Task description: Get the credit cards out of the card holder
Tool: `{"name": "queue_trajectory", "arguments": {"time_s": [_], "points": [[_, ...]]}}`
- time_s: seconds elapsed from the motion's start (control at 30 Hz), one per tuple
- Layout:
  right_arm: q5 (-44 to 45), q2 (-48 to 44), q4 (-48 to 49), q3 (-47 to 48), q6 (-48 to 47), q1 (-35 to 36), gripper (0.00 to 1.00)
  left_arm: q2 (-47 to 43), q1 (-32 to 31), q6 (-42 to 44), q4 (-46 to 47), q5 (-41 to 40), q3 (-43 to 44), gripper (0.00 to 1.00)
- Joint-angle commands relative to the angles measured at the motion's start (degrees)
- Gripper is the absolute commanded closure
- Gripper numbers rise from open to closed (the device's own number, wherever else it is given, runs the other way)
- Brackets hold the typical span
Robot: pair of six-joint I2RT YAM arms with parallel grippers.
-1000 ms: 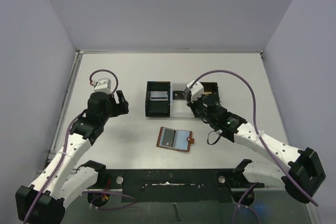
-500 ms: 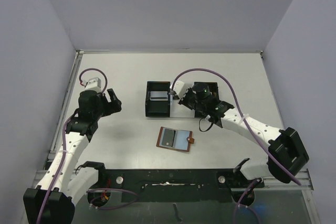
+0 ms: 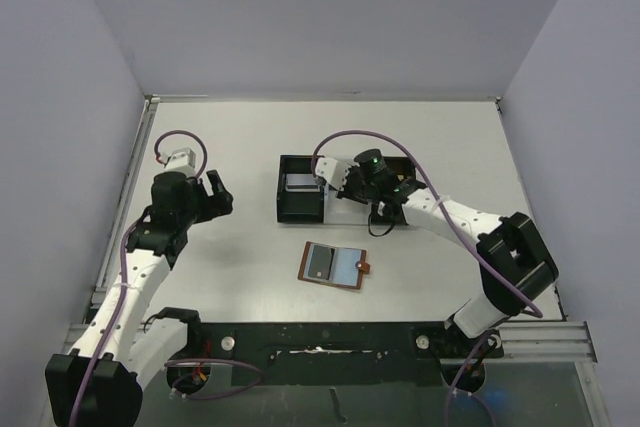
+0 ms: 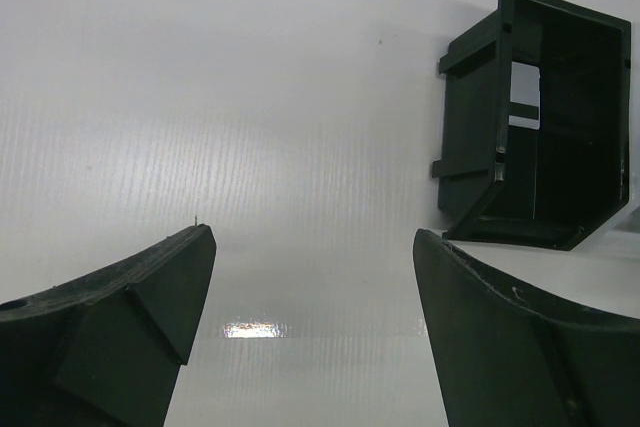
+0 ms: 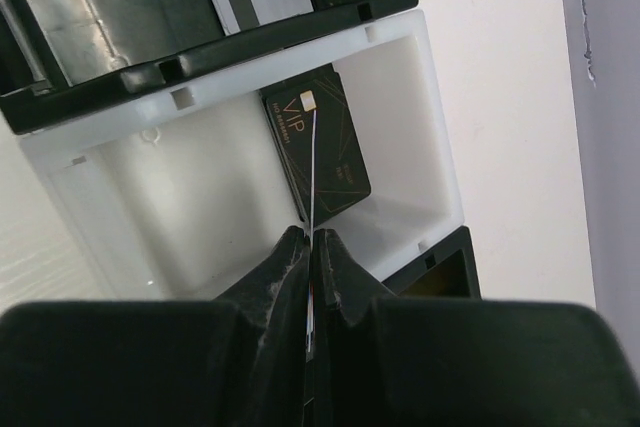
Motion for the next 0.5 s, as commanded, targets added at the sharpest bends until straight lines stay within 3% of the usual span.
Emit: {"name": "queue_trajectory", "arguments": {"time_s": [0.0,0.47], "points": [[0.4,2.2,1.2,5.3,-3.6,-0.9,1.0,0.1,0.1,1.0,3.4,1.4,0.8,0.2],[1.3,13.0,-0.2,12.6,-10.8,-3.0,1.0,0.8,0.1,1.5,3.5,2.4,1.0,0.2]]}}
